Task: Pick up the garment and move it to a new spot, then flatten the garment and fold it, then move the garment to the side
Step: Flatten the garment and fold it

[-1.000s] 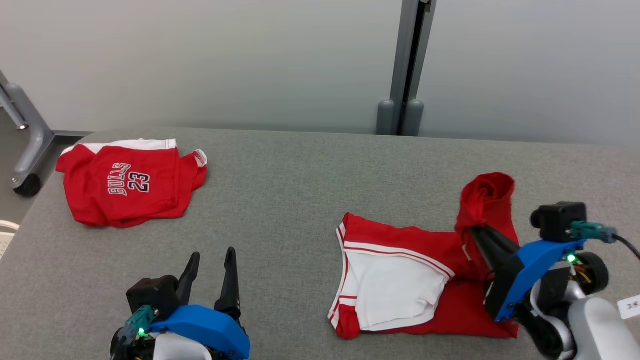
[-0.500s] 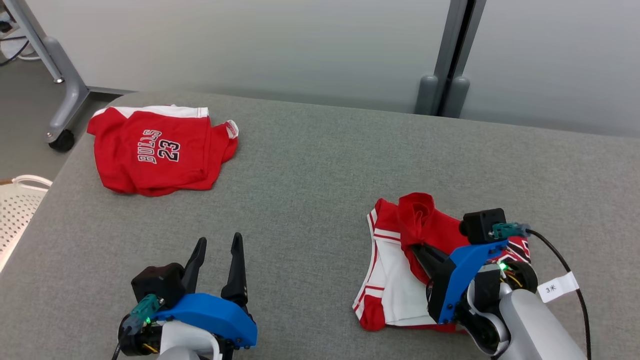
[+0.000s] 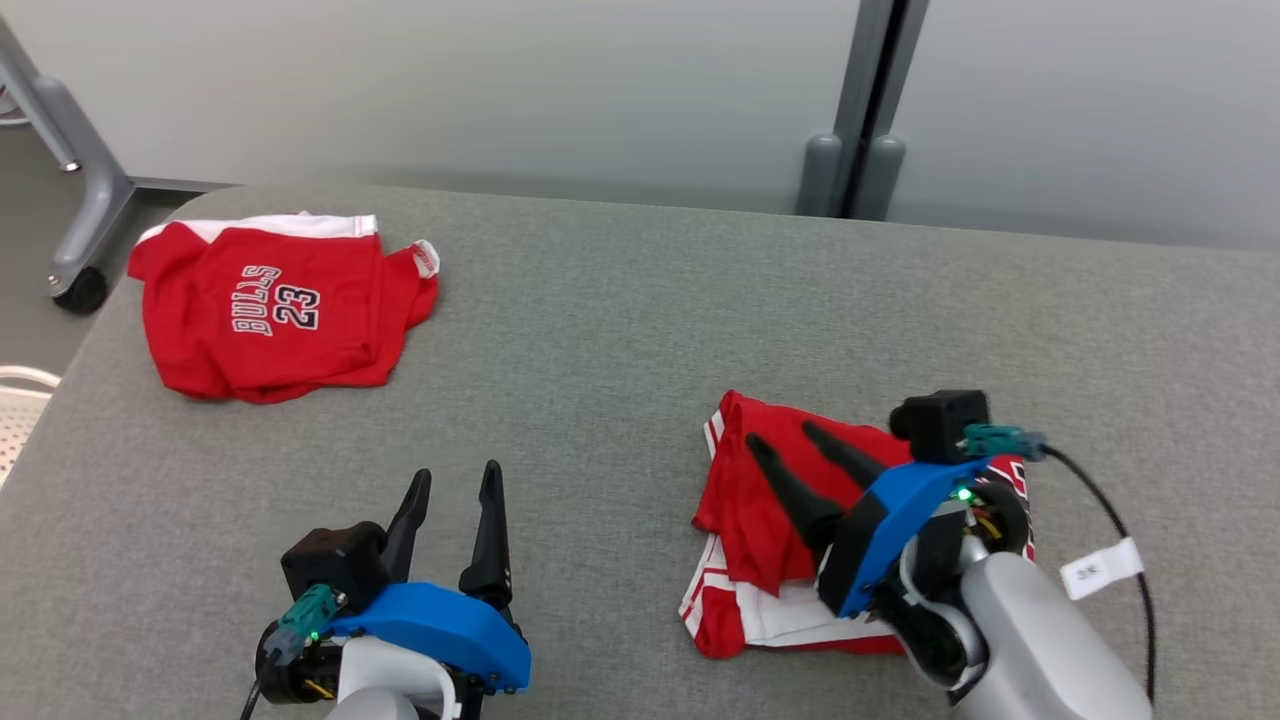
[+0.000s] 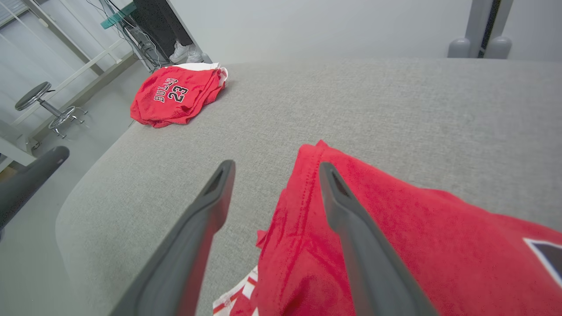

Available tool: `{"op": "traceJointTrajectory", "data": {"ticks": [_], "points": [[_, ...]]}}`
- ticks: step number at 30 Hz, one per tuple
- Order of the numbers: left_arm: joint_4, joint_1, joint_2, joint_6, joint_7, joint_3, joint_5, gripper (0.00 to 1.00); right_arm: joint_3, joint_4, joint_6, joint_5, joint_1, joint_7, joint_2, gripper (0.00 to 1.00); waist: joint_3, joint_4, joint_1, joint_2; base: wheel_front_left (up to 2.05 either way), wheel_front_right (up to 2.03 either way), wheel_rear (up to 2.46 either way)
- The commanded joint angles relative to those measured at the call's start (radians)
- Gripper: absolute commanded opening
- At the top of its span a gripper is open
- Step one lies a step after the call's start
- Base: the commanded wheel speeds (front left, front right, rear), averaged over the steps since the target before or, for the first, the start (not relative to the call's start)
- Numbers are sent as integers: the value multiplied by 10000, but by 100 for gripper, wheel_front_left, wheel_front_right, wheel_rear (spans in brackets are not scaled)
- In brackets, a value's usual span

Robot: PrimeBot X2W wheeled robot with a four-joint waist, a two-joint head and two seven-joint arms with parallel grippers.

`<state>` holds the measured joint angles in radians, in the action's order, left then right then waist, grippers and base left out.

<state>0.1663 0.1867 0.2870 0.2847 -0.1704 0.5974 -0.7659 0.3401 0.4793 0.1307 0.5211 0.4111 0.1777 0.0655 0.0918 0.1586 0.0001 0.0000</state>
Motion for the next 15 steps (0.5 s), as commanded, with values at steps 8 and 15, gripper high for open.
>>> {"op": "traceJointTrajectory", "data": {"ticks": [8, 15], "points": [[101, 235, -187, -17, -248, 196, 217, 100, -1150, -747, 2, -804, -379, -968, 667, 100, -82, -547, -1, 0, 0, 0, 0], [331, 289, -354, -109, -362, 415, 311, 100, -2006, -1245, 2, -1632, -861, -1161, 912, 100, -87, -758, -1, 0, 0, 0, 0]]}}
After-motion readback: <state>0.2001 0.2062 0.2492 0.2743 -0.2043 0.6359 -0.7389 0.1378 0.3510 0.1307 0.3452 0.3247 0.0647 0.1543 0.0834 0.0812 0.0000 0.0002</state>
